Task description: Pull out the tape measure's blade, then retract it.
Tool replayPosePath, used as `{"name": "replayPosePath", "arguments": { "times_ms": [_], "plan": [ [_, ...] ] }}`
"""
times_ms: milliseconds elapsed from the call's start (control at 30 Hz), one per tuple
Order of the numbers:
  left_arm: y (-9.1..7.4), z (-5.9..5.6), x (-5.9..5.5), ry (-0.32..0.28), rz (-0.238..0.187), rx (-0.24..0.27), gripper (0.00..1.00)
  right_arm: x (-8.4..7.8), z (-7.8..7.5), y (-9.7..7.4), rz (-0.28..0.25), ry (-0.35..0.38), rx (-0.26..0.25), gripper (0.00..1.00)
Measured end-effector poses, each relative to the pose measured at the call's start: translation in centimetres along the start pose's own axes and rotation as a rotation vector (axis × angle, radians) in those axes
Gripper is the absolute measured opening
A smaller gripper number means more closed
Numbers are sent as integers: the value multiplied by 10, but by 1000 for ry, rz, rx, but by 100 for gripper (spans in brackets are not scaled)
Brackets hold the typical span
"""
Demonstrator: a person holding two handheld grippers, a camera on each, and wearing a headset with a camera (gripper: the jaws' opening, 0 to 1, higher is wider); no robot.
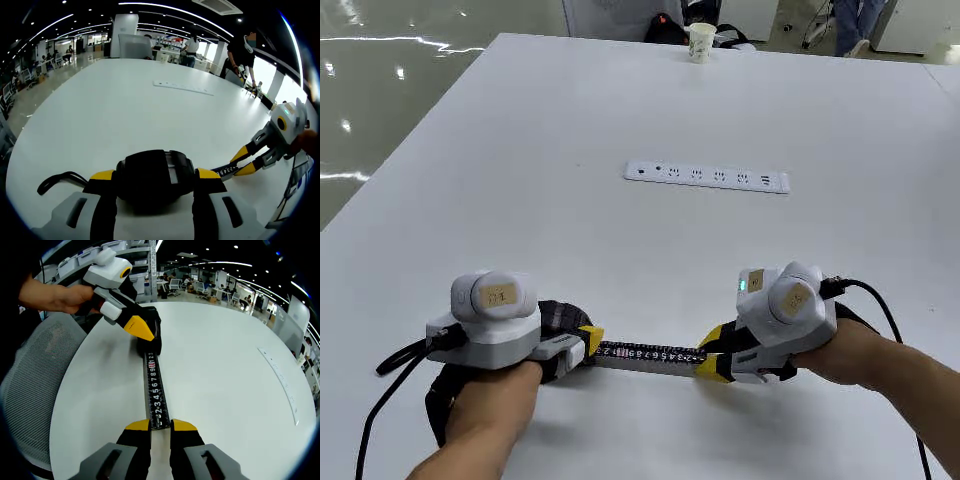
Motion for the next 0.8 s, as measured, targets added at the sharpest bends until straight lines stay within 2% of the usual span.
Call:
{"name": "replayPosePath", "arguments": {
  "times_ms": [800],
  "plan": [
    [1, 1, 0, -3, 2, -4, 56, 15, 1, 12, -17, -7, 5, 10]
  ]
}}
Point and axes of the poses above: the centre of the closed fingertips' face, and the gripper's own axes: y roughly forward along the fingers, z roughly to its left, x roughly out of its top, the point moved 1 cm from there along -y, roughly backward along the fingers, and after that the axes turned 1 degree about z, right-handed, at the moved point
